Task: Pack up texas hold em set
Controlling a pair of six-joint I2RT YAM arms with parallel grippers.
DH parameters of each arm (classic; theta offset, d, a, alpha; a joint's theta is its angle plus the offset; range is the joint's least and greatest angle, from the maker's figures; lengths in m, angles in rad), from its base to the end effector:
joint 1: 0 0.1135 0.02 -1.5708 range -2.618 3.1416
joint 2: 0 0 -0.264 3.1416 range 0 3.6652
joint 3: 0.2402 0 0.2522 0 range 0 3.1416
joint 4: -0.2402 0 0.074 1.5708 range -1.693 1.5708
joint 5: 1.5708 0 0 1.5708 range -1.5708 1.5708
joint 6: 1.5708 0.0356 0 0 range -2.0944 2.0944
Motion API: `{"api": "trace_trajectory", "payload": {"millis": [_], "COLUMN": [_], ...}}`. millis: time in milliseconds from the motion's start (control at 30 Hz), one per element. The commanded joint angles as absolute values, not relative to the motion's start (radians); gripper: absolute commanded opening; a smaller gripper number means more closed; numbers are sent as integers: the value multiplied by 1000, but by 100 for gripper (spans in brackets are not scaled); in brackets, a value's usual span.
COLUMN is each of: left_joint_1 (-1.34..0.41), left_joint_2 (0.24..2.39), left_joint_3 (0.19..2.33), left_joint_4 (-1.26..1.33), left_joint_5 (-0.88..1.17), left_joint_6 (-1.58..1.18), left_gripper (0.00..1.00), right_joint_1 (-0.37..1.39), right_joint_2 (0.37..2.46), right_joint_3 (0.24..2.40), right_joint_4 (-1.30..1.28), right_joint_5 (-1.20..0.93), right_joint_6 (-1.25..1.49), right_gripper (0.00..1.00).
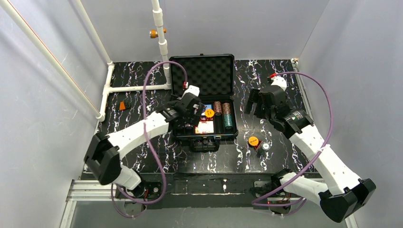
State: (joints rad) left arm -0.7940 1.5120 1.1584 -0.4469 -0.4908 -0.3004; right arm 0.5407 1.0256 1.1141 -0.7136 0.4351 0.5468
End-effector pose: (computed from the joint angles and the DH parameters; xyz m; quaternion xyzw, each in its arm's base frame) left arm 0.2422 -0.2225 0.2729 0.1311 0.8940 0.0027 0.4284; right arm 0.1860 0.0942 0.3584 0.1010 0.8690 0.0656 0.4800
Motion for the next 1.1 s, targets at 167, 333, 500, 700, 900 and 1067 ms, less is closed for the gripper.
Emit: {"api": "trace_trajectory", "payload": {"millis": [167, 333, 500, 700, 900, 1067], "left_joint_1": [-733, -732, -732, -733, -732, -732], "left_joint_2": [1244, 1178, 1142, 1126, 1108, 1109], "left_joint_3": [1023, 1017, 964, 945, 936, 935], "left_joint_4": [-418, -430, -386, -384, -376, -374], "left_joint_5": [-591, -597, -642, -640, -664, -667], "left_joint_6": [-112, -45, 32, 21, 40, 45], "left_gripper": [98, 98, 98, 98, 98, 98], "right_joint_1": [543, 543, 544, 543, 543, 527], "right_joint_2": [1064, 1116, 1156, 1218, 1275, 1309], "right_joint_3": [1084, 1068, 1041, 1005, 980, 974], "right_joint_4": [-771, -802, -813, -833, -839, -839], "right_joint_5": [376, 314, 266, 247, 273, 318], "right_joint_6": [580, 607, 638, 656, 635, 600], "right_gripper": [98, 98, 98, 98, 98, 98]}}
